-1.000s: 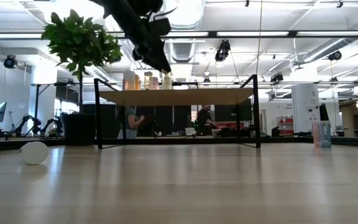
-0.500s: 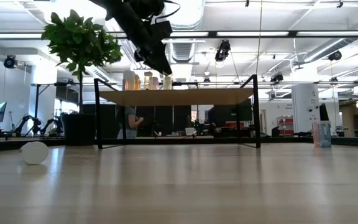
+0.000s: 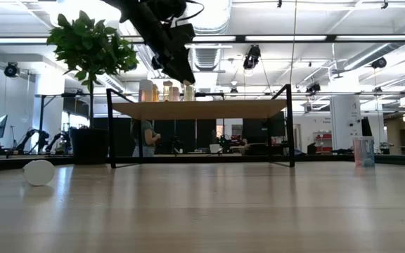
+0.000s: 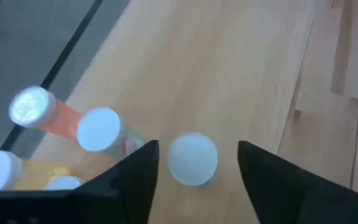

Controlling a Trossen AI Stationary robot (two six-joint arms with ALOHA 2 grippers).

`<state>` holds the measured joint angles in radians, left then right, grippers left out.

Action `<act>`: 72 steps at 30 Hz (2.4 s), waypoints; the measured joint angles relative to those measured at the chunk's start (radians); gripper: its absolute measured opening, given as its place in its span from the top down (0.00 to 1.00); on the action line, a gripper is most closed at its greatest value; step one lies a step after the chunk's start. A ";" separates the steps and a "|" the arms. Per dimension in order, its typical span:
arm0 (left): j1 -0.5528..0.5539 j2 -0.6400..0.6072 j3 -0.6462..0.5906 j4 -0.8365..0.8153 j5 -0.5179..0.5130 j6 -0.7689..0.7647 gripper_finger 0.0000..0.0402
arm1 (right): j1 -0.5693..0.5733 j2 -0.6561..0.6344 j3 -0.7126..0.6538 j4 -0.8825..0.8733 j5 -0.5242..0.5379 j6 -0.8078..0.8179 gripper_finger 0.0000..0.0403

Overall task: Pick and place medicine bottles onto shelf by color
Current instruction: Put the yellow pill bottle on the shelf

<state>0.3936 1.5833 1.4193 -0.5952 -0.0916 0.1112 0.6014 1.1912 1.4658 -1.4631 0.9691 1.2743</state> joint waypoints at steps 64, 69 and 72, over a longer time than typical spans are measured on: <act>-0.766 -0.033 -0.582 -0.040 0.087 -0.101 0.58 | 0.071 0.004 -0.211 0.291 -0.208 0.078 0.64; -0.766 -0.027 -0.626 0.015 0.108 -0.182 0.71 | 0.071 0.004 -0.211 0.300 -0.183 0.090 0.64; -0.766 -0.028 -0.627 0.017 0.107 -0.217 0.77 | 0.071 0.004 -0.211 0.307 -0.183 0.090 0.64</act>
<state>-0.3725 1.5549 0.7924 -0.5780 0.0158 -0.1060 0.6720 1.1950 1.2549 -1.1566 0.7856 1.3643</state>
